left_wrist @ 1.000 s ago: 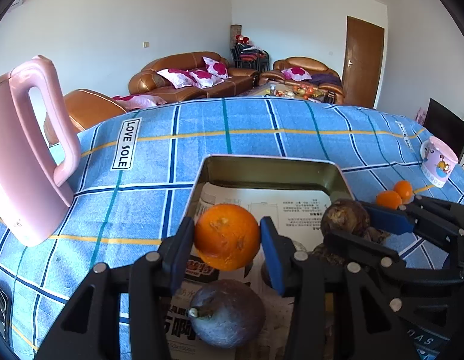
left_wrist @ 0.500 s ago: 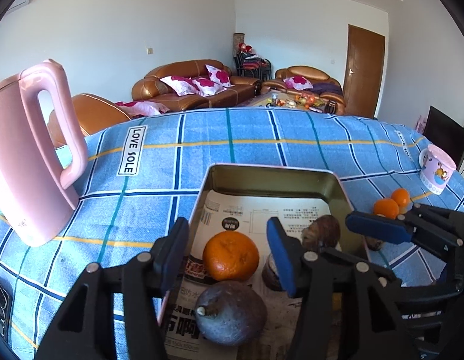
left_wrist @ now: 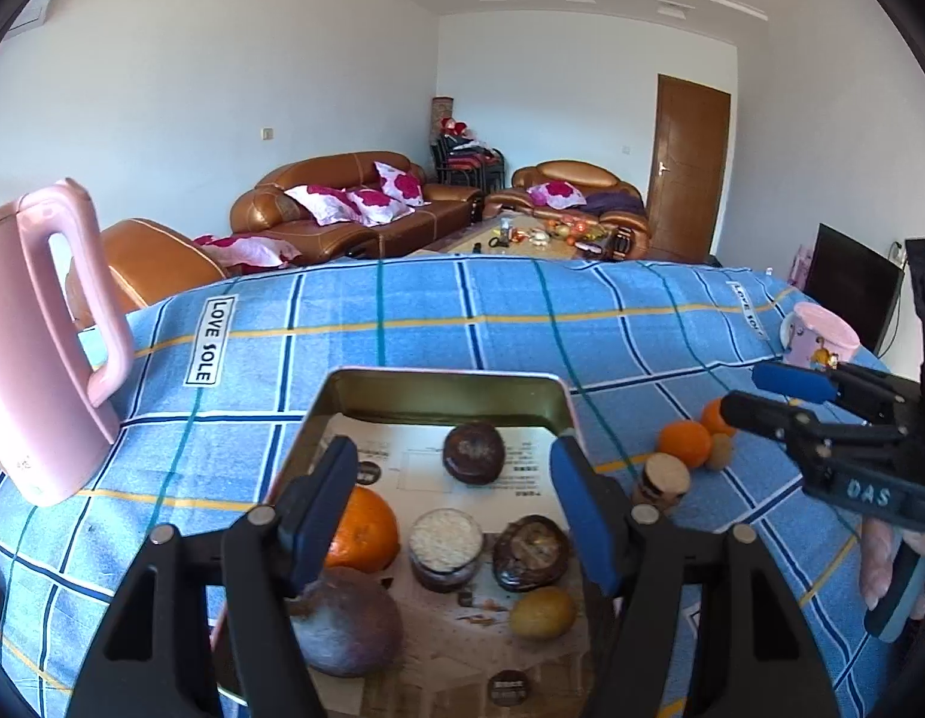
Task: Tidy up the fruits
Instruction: 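Open both tools to release the fruits and withdraw toward the cluster, then grasp another large orange with the right tool while the left tool grasps the beige round biscuit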
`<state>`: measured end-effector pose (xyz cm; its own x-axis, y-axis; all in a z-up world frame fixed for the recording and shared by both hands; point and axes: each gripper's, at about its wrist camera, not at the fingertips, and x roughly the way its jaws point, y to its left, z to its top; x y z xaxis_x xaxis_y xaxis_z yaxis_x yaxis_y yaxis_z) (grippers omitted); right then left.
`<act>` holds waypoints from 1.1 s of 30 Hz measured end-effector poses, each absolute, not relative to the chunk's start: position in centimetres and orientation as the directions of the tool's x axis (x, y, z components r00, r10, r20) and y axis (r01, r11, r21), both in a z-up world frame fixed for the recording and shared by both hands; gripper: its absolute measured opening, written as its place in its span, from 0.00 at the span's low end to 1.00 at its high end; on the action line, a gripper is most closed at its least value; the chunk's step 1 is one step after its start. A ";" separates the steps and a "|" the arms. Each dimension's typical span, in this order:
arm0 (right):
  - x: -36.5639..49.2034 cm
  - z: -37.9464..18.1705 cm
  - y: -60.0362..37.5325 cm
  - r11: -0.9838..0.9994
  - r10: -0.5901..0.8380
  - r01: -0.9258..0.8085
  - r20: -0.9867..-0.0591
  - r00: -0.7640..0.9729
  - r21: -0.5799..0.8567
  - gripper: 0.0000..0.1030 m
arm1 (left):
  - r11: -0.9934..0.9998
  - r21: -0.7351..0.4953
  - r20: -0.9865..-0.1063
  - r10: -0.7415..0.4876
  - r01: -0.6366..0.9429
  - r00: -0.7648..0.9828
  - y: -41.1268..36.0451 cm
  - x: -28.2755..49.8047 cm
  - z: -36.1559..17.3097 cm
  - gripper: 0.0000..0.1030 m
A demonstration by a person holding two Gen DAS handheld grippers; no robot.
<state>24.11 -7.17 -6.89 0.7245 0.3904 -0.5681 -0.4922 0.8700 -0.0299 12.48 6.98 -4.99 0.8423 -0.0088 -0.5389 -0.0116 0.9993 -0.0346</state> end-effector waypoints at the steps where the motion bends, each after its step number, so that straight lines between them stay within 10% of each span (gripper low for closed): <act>1: 24.6 -7.0 -8.4 0.887 0.368 -0.462 -0.569 0.735 -0.022 0.51 | 1.000 -0.031 -0.539 -0.020 0.005 0.842 6.2 12.5 -4.8 0.67; 33: 30.7 -11.5 -13.9 0.929 0.369 -0.285 -0.674 0.641 0.238 0.43 | 0.971 0.020 -0.683 -0.162 0.239 0.712 -5.8 17.6 -8.7 0.54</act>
<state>30.70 -13.85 -11.49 0.6406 0.3688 -0.6735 -0.2849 0.9287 0.2376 17.62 -5.75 -8.72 0.7122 -0.1619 -0.6830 0.2394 0.9707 0.0195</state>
